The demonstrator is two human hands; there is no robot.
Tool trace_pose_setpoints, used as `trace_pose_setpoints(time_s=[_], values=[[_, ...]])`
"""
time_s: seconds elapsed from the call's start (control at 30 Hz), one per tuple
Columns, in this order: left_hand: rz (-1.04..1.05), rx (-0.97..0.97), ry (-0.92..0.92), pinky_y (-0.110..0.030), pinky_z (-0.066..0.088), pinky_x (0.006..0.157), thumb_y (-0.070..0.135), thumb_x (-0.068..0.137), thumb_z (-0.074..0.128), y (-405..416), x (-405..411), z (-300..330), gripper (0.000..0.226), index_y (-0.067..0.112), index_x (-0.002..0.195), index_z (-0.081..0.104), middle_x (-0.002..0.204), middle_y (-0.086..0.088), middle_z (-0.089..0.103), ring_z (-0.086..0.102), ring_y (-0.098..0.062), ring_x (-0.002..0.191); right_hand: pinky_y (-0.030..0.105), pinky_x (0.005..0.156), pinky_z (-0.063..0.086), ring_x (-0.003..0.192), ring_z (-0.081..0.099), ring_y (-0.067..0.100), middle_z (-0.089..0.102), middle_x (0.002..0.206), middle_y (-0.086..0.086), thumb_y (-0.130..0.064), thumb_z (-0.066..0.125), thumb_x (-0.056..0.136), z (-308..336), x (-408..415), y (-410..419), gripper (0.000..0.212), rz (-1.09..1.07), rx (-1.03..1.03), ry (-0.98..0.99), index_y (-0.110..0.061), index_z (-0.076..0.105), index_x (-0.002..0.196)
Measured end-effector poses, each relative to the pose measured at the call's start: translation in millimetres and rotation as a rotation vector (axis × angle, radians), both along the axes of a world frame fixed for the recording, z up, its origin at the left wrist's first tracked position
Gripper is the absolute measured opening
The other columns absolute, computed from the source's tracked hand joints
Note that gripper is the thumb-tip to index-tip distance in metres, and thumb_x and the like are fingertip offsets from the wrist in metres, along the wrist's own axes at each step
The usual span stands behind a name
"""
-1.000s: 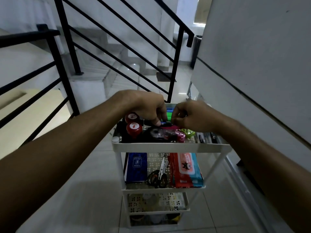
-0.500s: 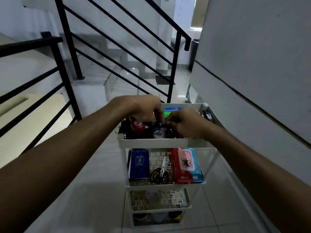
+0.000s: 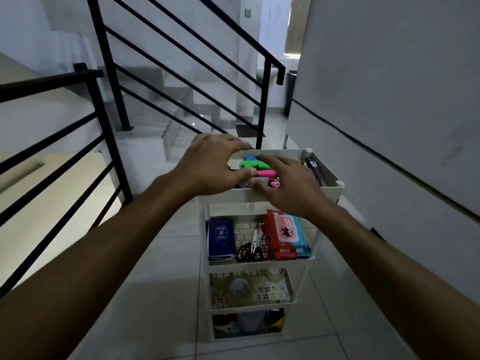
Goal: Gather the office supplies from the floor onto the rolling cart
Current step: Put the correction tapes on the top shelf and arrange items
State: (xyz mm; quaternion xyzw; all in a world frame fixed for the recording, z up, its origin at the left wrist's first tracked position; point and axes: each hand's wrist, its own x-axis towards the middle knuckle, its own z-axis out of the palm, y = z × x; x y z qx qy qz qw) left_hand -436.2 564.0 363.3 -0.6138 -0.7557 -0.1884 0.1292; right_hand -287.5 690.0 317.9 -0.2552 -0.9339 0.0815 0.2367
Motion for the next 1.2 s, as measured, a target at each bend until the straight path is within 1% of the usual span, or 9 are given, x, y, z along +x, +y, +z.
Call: trace_pose_setpoints(time_s=[0.1, 0.27, 0.37, 0.47, 0.63, 0.77, 0.87, 1.0, 1.2], values=[[0.019, 0.103, 0.073, -0.045, 0.016, 0.114, 0.07, 0.076, 0.041, -24, 23, -11, 0.076, 0.029, 0.14, 0.043, 0.146, 0.002, 0.044, 0.032, -0.017, 0.138, 0.043, 0.115, 0.013, 0.144, 0.021, 0.02, 0.03, 0.156, 0.0, -0.074, 0.04, 0.084, -11, 21, -28, 0.075, -0.053, 0.07, 0.045, -0.038, 0.026, 0.148], [0.012, 0.241, 0.156, -0.046, 0.012, 0.118, 0.066, 0.079, 0.046, -79, 68, -60, 0.077, 0.025, 0.143, 0.038, 0.151, -0.003, 0.037, 0.02, -0.022, 0.145, 0.048, 0.117, 0.018, 0.145, 0.018, 0.019, 0.025, 0.157, -0.001, -0.074, 0.042, 0.082, -53, 73, -78, 0.076, -0.099, 0.121, 0.195, -0.037, 0.027, 0.147], [0.029, 0.226, 0.127, -0.046, 0.012, 0.117, 0.068, 0.078, 0.045, -117, 103, -102, 0.079, 0.026, 0.144, 0.037, 0.151, -0.001, 0.036, 0.019, -0.021, 0.145, 0.048, 0.118, 0.015, 0.146, 0.016, 0.019, 0.024, 0.158, -0.002, -0.078, 0.038, 0.079, -92, 113, -114, 0.081, -0.118, 0.087, 0.162, -0.037, 0.024, 0.148], [0.069, 0.176, 0.071, -0.045, 0.013, 0.117, 0.074, 0.076, 0.04, -166, 147, -158, 0.083, 0.028, 0.145, 0.034, 0.153, 0.0, 0.032, 0.019, -0.02, 0.145, 0.046, 0.119, 0.012, 0.146, 0.015, 0.019, 0.022, 0.159, -0.002, -0.076, 0.044, 0.082, -145, 158, -158, 0.082, -0.143, 0.075, 0.096, -0.038, 0.017, 0.15], [0.064, 0.083, 0.016, -0.045, 0.021, 0.114, 0.071, 0.076, 0.048, -234, 198, -233, 0.081, 0.028, 0.143, 0.035, 0.152, 0.002, 0.033, 0.024, -0.019, 0.142, 0.04, 0.116, 0.012, 0.145, 0.019, 0.016, 0.023, 0.158, -0.005, -0.072, 0.047, 0.082, -214, 220, -226, 0.08, -0.165, -0.026, 0.013, -0.04, 0.016, 0.149], [0.02, 0.049, -0.019, -0.043, 0.023, 0.113, 0.071, 0.075, 0.049, -236, 224, -267, 0.082, 0.027, 0.143, 0.037, 0.15, 0.003, 0.036, 0.03, -0.018, 0.139, 0.038, 0.116, 0.014, 0.144, 0.02, 0.015, 0.023, 0.158, -0.007, -0.07, 0.049, 0.083, -246, 254, -239, 0.081, -0.184, -0.086, -0.037, -0.039, 0.016, 0.15], [-0.025, 0.026, -0.06, -0.041, 0.023, 0.112, 0.075, 0.075, 0.044, -224, 244, -302, 0.084, 0.028, 0.144, 0.036, 0.15, 0.004, 0.036, 0.03, -0.017, 0.139, 0.042, 0.117, 0.021, 0.143, 0.021, 0.014, 0.023, 0.158, -0.007, -0.072, 0.049, 0.082, -273, 277, -233, 0.083, -0.179, -0.115, -0.061, -0.038, 0.015, 0.151], [-0.089, -0.056, -0.15, -0.039, 0.026, 0.109, 0.073, 0.075, 0.046, -203, 284, -374, 0.081, 0.029, 0.143, 0.037, 0.147, 0.005, 0.04, 0.035, -0.017, 0.135, 0.044, 0.116, 0.023, 0.144, 0.021, 0.013, 0.024, 0.158, -0.008, -0.077, 0.043, 0.081, -343, 322, -218, 0.083, -0.23, -0.178, -0.102, -0.041, 0.014, 0.15], [-0.194, -0.212, -0.26, -0.035, 0.024, 0.108, 0.065, 0.08, 0.055, -177, 355, -498, 0.074, 0.032, 0.143, 0.036, 0.148, 0.008, 0.038, 0.032, -0.013, 0.136, 0.046, 0.115, 0.027, 0.143, 0.026, 0.014, 0.027, 0.157, -0.007, -0.077, 0.044, 0.081, -469, 415, -209, 0.081, -0.362, -0.319, -0.229, -0.042, 0.016, 0.148]])
